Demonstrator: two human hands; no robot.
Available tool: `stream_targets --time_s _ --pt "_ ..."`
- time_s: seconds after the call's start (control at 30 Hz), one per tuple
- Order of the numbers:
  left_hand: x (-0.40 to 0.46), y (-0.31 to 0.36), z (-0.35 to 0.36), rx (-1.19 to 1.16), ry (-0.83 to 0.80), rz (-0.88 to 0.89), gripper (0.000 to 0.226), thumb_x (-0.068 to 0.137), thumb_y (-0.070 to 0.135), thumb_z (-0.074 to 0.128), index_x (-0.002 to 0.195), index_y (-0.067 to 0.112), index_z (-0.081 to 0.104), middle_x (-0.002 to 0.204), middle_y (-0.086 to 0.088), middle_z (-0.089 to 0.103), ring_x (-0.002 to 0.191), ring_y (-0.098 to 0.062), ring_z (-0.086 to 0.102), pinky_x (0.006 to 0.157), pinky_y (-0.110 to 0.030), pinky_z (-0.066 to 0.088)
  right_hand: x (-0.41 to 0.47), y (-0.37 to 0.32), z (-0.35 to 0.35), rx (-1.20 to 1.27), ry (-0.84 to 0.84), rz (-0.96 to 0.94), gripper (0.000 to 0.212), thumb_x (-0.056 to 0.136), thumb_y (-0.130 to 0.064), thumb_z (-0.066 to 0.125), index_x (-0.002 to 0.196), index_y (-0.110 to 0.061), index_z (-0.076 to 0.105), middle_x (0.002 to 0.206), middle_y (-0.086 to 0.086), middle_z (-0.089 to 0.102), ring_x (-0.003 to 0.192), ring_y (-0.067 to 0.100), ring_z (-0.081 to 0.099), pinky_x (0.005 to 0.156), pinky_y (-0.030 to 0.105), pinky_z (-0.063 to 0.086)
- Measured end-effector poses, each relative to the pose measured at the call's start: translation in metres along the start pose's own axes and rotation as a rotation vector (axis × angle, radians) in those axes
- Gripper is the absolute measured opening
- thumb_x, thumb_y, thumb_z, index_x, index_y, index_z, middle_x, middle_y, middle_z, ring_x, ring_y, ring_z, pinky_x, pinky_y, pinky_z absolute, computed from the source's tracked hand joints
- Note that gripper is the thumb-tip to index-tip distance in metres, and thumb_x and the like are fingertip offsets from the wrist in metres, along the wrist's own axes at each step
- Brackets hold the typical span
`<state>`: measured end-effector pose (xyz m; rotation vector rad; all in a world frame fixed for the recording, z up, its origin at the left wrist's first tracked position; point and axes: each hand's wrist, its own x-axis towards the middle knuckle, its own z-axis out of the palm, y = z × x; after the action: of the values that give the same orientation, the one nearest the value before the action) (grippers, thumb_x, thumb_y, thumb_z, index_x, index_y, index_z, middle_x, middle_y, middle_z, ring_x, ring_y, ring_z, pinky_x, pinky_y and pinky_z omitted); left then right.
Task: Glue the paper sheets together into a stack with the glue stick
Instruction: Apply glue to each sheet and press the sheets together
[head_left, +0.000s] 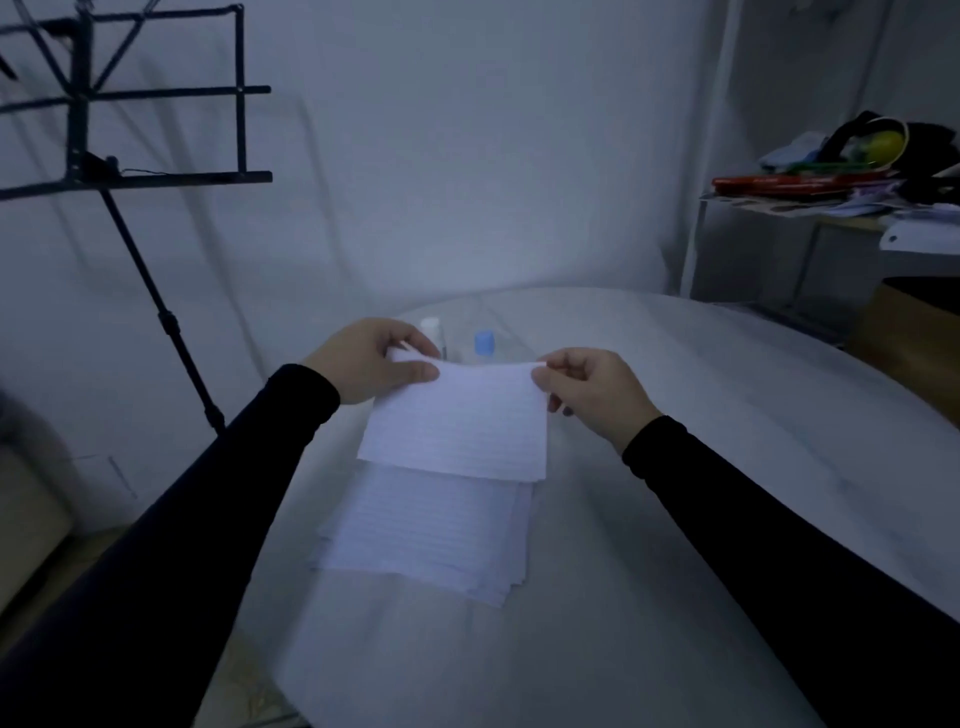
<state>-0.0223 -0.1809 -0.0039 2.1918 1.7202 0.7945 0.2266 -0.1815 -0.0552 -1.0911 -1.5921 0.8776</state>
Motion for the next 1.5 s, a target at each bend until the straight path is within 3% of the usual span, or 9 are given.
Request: stream_targets --time_s 0.2,0.37,0.53,0.67,0.83,1.13,1.27,1.4,1.5 --pt "-0.018 -0.029 0.012 0.085 -0.276 -0.087 0.012 0.079 0.034 0.076 0.088 0.028 0.071 0.081 0.016 0.065 0.062 0.010 0.056 0.056 -0.004 0.040 -0.013 -0.002 0.013 -0.381 -0.399 0.138 0.008 0.080 -0.014 0.067 0.075 -0.019 0.066 0.065 -0.004 0.067 0.051 0.005 0.056 0.062 0.018 0.047" --pt "-0.026 -0.035 0.025 0.124 -0.353 -0.100 0.016 0.078 0.032 0.077 0.090 0.026 0.069 0.093 0.008 0.067 0.069 -0.004 0.056 0.063 -0.012 0.042 -0.018 -0.007 0.019 -0.614 -0.476 0.130 0.003 0.078 -0.024 0.069 0.078 -0.022 0.066 0.074 -0.011 0.063 0.071 0.008 0.059 0.062 0.016 0.043" --pt "-0.032 -0.024 0.023 0.166 -0.492 -0.150 0.053 0.064 0.049 0.083 0.110 0.047 0.057 0.115 0.024 0.050 0.104 -0.003 0.049 0.090 -0.022 0.036 -0.025 -0.008 0.030 -0.779 -0.526 0.150 0.067 0.063 -0.059 0.076 0.117 -0.024 0.057 0.107 -0.007 0.056 0.092 0.010 0.052 0.079 0.022 0.041" --pt "-0.035 -0.020 0.024 0.261 -0.640 -0.179 0.062 0.060 0.045 0.087 0.112 0.046 0.053 0.116 0.017 0.051 0.107 -0.007 0.052 0.092 -0.022 0.038 -0.027 -0.008 0.034 -0.825 -0.555 0.178 0.069 0.057 -0.058 0.080 0.111 -0.019 0.060 0.097 -0.006 0.055 0.086 0.011 0.052 0.073 0.024 0.042" --pt "-0.035 -0.015 0.026 0.354 -0.665 -0.239 0.061 0.057 0.046 0.088 0.107 0.034 0.056 0.106 0.014 0.060 0.089 -0.003 0.056 0.077 -0.021 0.042 -0.028 -0.011 0.039 -0.865 -0.602 0.205 0.049 0.061 -0.054 0.080 0.074 -0.015 0.055 0.072 -0.002 0.053 0.068 0.014 0.051 0.057 0.026 0.039" --pt "-0.035 -0.008 0.022 0.294 -0.682 -0.199 0.034 0.062 0.044 0.086 0.086 0.031 0.065 0.086 0.018 0.069 0.082 -0.003 0.064 0.069 -0.016 0.044 -0.029 -0.014 0.038 -0.743 -0.601 0.249 0.054 0.060 -0.044 0.085 0.098 -0.010 0.067 0.098 0.004 0.068 0.090 0.019 0.065 0.081 0.034 0.056" --pt "-0.034 -0.014 0.024 0.166 -0.601 -0.154 0.018 0.073 0.038 0.080 0.083 0.033 0.065 0.085 0.018 0.068 0.084 -0.007 0.065 0.077 -0.018 0.047 -0.024 -0.007 0.035 -0.747 -0.542 0.212 0.042 0.061 -0.042 0.084 0.084 -0.015 0.062 0.082 -0.002 0.059 0.081 0.018 0.059 0.067 0.029 0.049" --pt "-0.028 -0.018 0.036 0.113 -0.405 -0.199 0.025 0.075 0.040 0.078 0.092 0.028 0.064 0.092 0.010 0.066 0.084 -0.010 0.061 0.075 -0.021 0.044 -0.013 0.005 0.018 -0.821 -0.265 0.161 0.061 0.066 -0.039 0.078 0.120 -0.027 0.052 0.108 -0.005 0.055 0.106 0.020 0.054 0.094 0.036 0.042" --pt "-0.026 -0.018 0.048 0.198 -0.298 -0.198 0.036 0.076 0.044 0.075 0.106 0.028 0.063 0.110 0.006 0.062 0.093 -0.011 0.054 0.081 -0.021 0.038 -0.011 0.009 0.016 -0.961 -0.185 0.051 0.065 0.074 -0.043 0.071 0.133 -0.032 0.045 0.134 -0.001 0.044 0.124 0.022 0.043 0.100 0.038 0.034"
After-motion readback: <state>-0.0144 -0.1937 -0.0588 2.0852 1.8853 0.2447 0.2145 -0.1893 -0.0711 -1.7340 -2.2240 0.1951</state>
